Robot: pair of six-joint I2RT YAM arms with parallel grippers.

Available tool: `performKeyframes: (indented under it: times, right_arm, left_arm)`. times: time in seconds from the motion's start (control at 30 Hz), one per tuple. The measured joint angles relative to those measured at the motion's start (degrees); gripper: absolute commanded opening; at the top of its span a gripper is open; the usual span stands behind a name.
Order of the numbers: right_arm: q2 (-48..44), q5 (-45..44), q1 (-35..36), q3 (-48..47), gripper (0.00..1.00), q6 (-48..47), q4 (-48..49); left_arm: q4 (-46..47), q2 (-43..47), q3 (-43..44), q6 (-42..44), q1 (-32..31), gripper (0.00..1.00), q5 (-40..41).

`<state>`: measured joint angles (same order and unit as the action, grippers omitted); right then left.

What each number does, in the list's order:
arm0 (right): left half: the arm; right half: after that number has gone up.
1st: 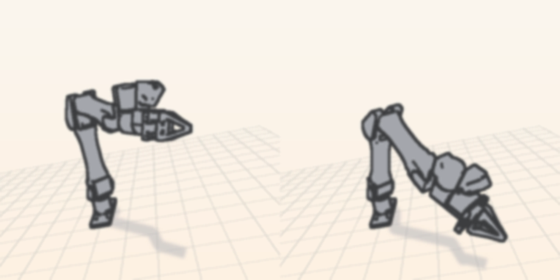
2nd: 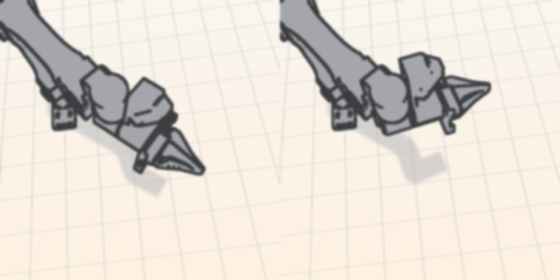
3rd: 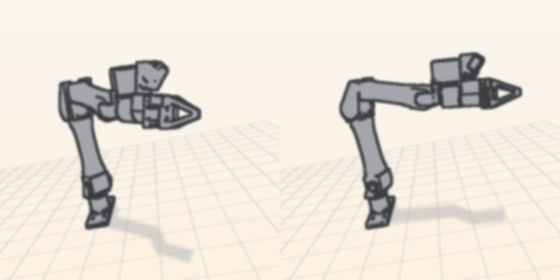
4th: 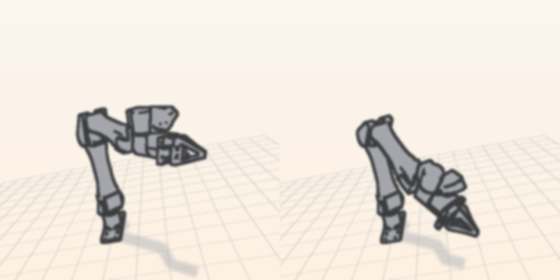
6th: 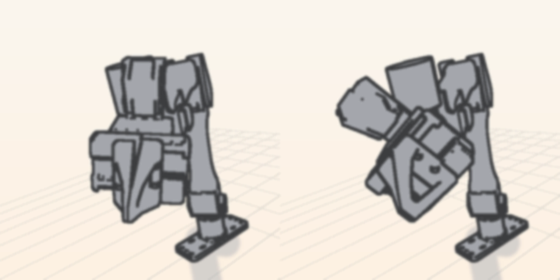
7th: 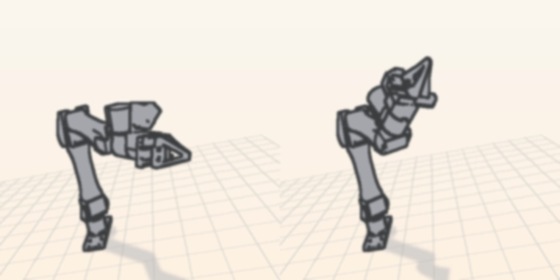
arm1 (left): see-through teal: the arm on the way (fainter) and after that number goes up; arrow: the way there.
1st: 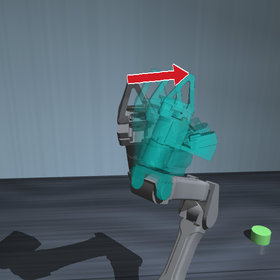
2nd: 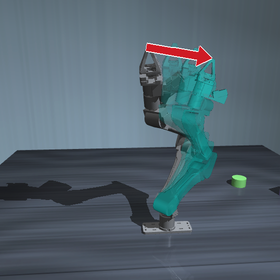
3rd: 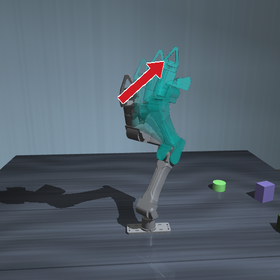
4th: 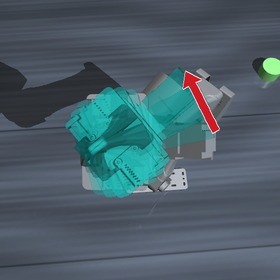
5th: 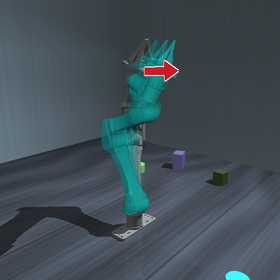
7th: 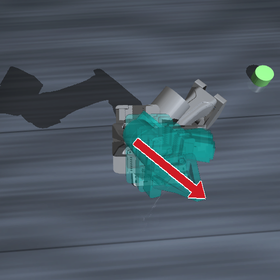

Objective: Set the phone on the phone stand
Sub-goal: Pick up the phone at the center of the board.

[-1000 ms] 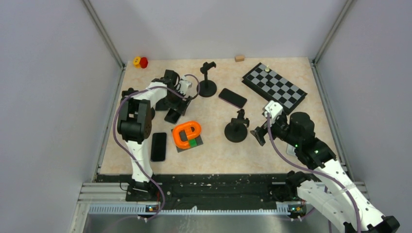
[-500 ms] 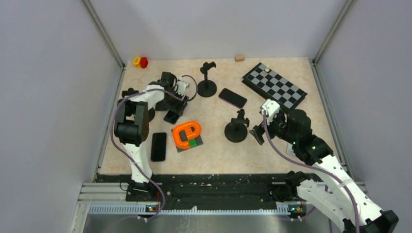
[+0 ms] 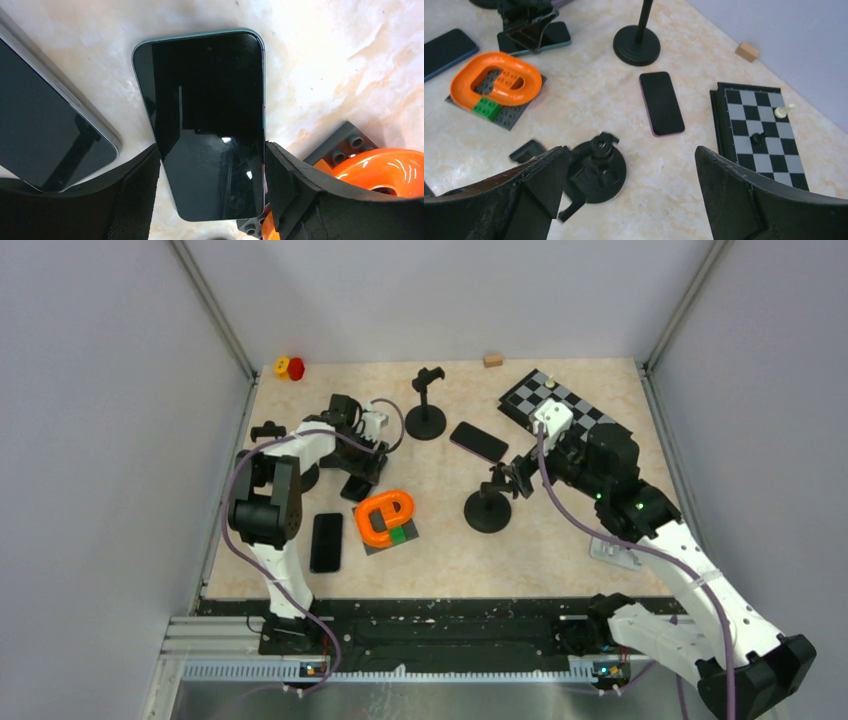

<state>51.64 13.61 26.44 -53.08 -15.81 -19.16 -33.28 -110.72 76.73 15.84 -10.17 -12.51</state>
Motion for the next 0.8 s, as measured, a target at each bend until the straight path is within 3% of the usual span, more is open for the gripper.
performKeyframes:
  times: [0.07, 0.53, 0.8]
  right_arm:
    - [1.64, -0.33, 0.00, -1.88, 0.99, 0.44, 1.16]
    - [15.37, 0.79, 0.00, -11.69, 0.98, 6.05, 6.34]
    - [23.15, 4.33, 0.00, -16.65, 0.96, 13.11, 7.72]
  left_arm:
    - [-0.31, 0.76, -0.76, -0.33, -0.07, 0.00, -0.22]
    - [-0.55, 11.45, -2.45, -0.87, -4.24, 0.00, 0.52]
    - [0.24, 22.77, -6.51, -0.61, -9.73, 0.00, 0.61]
